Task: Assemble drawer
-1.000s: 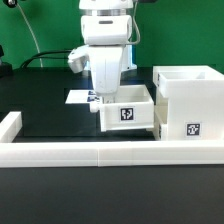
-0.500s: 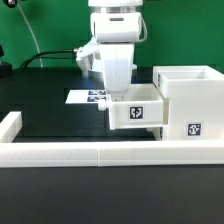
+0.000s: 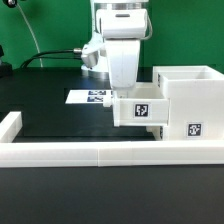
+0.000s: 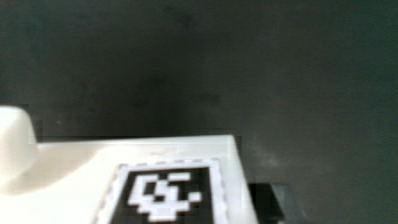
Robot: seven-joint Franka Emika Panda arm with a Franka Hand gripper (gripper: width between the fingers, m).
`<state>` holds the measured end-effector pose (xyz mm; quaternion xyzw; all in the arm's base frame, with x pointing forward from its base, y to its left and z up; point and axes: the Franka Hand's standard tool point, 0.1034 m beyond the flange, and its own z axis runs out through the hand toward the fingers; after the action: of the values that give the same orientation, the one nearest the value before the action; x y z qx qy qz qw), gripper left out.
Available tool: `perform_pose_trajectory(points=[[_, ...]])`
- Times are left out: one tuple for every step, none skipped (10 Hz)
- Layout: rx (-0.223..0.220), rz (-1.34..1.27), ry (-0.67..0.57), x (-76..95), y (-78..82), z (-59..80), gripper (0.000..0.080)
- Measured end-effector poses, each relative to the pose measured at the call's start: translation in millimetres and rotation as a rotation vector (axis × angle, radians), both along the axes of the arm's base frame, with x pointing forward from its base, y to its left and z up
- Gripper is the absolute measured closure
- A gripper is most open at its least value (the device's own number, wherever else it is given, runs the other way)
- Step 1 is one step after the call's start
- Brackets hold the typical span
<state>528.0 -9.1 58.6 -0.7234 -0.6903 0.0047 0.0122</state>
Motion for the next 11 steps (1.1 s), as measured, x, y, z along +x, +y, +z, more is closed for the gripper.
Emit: perform_pose_trajectory(points=[[0.000, -0.005, -0.005, 0.7, 0.1, 1.4, 0.0723], [0.000, -0.006, -0.003, 0.2, -0.1, 0.7, 0.0723], [0.000, -0.006, -0.003, 0.1, -0.3, 0.4, 0.0723], [0.000, -0.005, -0.002, -0.3, 0.3, -0.2, 0.0723], [0.002, -0.001, 0.001, -1.6, 2.8, -1.2, 0.0723], [0.003, 0.003, 0.003, -2.8, 5.3, -1.8, 0.0723], [0.004, 0.004, 0.006, -4.5, 6.1, -2.6, 0.0728], [0.004, 0.005, 0.008, -5.2, 6.6, -3.1, 0.0728], [0.005, 0.007, 0.008, -5.3, 7.6, -3.1, 0.0736], [0.006, 0.009, 0.009, -5.4, 9.1, -3.3, 0.0746], [0.006, 0.008, 0.009, -5.6, 8.8, -3.8, 0.0750]])
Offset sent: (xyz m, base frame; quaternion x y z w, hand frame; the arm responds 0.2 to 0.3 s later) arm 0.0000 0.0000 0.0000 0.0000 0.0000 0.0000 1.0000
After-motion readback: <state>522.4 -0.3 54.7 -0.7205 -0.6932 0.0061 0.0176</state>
